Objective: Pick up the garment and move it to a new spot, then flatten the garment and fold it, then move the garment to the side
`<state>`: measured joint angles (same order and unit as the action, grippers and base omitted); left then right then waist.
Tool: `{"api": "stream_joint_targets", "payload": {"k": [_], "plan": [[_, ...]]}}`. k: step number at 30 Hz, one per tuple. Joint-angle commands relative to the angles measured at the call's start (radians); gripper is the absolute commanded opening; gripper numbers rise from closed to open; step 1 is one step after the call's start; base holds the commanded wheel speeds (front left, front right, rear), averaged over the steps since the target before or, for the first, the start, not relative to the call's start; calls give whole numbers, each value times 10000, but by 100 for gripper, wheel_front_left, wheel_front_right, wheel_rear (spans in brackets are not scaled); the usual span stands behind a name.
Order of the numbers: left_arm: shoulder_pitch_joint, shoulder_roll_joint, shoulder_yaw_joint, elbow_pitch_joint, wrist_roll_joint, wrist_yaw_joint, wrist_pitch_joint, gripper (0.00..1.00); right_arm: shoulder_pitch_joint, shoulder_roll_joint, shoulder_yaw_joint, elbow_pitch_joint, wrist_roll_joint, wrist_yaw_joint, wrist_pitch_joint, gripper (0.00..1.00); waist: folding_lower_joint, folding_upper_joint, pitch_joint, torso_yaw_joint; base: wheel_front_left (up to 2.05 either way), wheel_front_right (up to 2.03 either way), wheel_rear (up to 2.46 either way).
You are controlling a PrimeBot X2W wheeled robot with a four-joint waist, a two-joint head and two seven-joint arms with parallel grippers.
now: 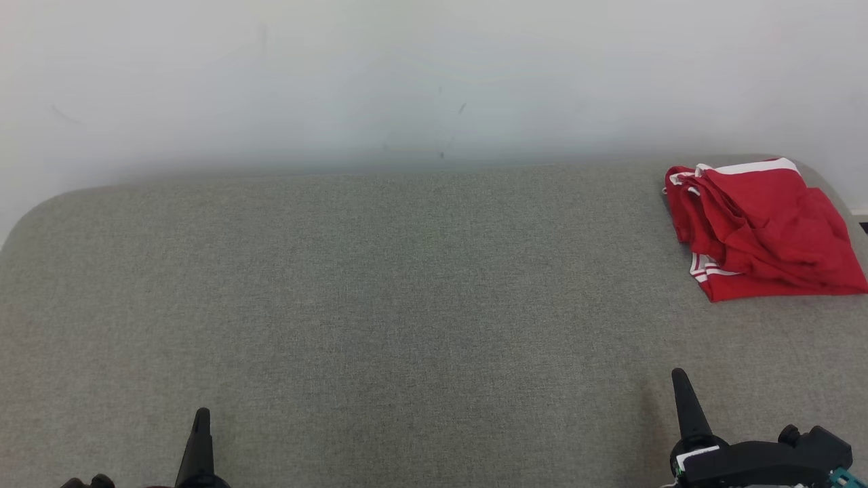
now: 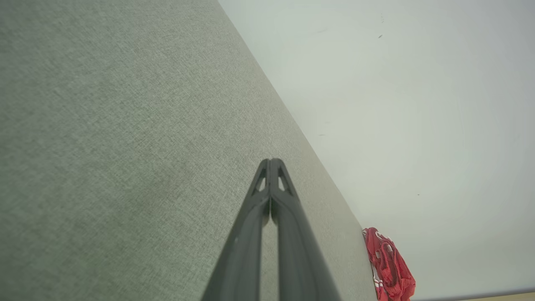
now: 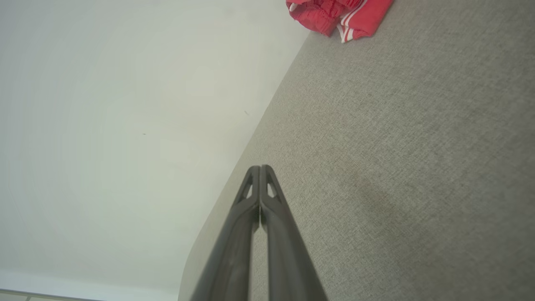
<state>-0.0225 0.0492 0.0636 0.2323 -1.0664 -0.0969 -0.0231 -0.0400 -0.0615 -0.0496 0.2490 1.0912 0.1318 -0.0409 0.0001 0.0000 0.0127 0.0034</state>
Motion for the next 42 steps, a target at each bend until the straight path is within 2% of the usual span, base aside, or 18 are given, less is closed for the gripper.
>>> {"api": "stream_joint_targets", "payload": {"k": [1,42], "plan": [[-188,14,56,-68,-332,-50,77,0,-148,-56,-42,-95,325,-10,80,0,-1,0,-2,-1,0,0,0],[-708,15,385,79,-3984,-280,1019,0,-560,-19,-370,-77,3891,-17,1045,0,-1,0,-63,-22,0,0,0]]}}
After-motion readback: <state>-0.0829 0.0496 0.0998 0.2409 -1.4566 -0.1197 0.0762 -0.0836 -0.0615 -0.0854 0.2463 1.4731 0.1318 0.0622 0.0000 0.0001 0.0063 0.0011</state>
